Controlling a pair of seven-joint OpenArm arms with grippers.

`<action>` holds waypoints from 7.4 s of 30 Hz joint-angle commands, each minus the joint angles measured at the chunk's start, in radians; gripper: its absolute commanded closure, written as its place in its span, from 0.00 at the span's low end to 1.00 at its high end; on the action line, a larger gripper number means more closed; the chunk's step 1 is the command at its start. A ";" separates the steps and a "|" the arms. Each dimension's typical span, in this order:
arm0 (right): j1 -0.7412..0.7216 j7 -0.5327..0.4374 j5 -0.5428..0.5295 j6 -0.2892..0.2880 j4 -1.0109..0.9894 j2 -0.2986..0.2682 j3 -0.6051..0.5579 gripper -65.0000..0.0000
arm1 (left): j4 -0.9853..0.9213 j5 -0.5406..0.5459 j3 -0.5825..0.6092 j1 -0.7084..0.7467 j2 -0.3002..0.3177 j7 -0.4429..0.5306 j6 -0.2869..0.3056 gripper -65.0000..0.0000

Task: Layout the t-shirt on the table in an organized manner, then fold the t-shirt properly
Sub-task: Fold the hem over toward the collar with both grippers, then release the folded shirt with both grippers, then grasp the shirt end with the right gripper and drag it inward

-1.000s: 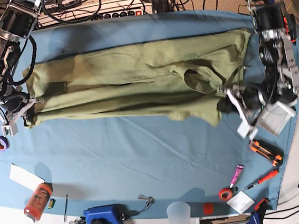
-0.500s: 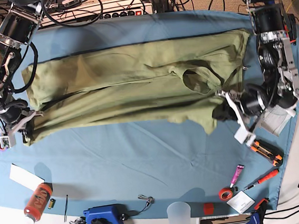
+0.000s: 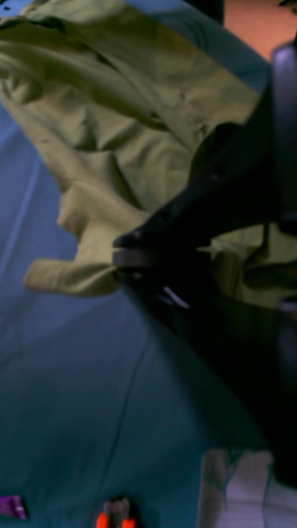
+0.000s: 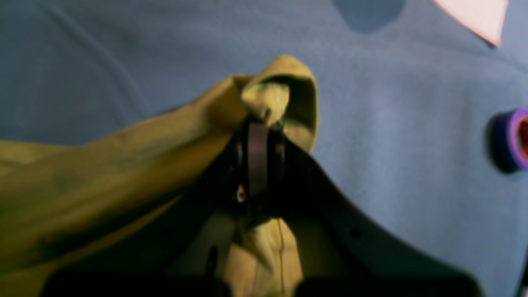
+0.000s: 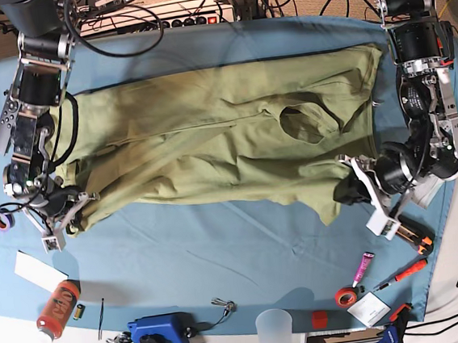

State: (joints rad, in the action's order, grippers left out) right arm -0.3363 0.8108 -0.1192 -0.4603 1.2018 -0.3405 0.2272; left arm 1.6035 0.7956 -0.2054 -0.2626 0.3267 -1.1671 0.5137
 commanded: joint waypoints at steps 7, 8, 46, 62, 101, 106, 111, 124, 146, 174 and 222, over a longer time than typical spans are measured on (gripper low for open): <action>-0.061 -0.041 0.000 0.007 -0.005 -0.020 0.004 1.00 | 0.016 -0.018 -0.083 -0.026 0.015 0.068 0.000 1.00; -0.066 -0.038 0.000 0.006 -0.005 -0.020 0.004 1.00 | 0.016 -0.016 -0.086 -0.026 0.021 0.068 0.000 1.00; -0.011 0.170 -0.127 -0.029 0.193 -0.019 0.023 1.00 | 0.200 0.264 -0.116 0.225 0.102 -0.119 0.061 1.00; 0.200 0.109 -0.067 -0.029 0.193 -0.020 0.156 1.00 | 0.197 0.120 -0.116 0.396 0.053 -0.082 0.019 1.00; 0.233 0.208 -0.215 -0.041 0.337 -0.019 0.188 1.00 | 0.344 0.099 -0.121 0.394 0.039 -0.100 0.000 1.00; 0.248 0.211 -0.286 -0.054 0.338 -0.019 0.274 1.00 | 0.361 0.071 -0.121 0.422 0.039 -0.096 -0.001 1.00; 0.249 0.297 -0.333 -0.109 0.337 -0.019 0.334 1.00 | 0.360 0.068 -0.121 0.439 0.039 -0.097 0.000 1.00; 0.329 0.162 -0.253 -0.111 0.210 0.003 0.296 1.00 | 0.223 -0.044 -0.118 0.526 0.039 0.027 0.000 1.00; 0.320 0.465 -0.580 -0.212 0.208 -0.064 0.347 0.71 | 0.321 0.061 -0.119 0.529 0.039 -0.111 -0.046 0.58; 0.300 0.386 -0.543 -0.203 0.138 -0.111 0.507 0.60 | 0.622 -0.103 -0.362 0.637 0.039 0.001 -0.103 0.58; 0.084 0.255 -0.393 -0.238 -0.108 -0.106 0.449 1.00 | 0.622 -0.077 -0.362 0.684 -0.049 0.016 -0.140 0.58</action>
State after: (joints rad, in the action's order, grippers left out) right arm -0.2256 1.0901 -0.4946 -0.7025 1.0771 -0.4187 0.6720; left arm 2.2101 0.7074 -0.5621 0.4213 0.2672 -1.1725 0.3737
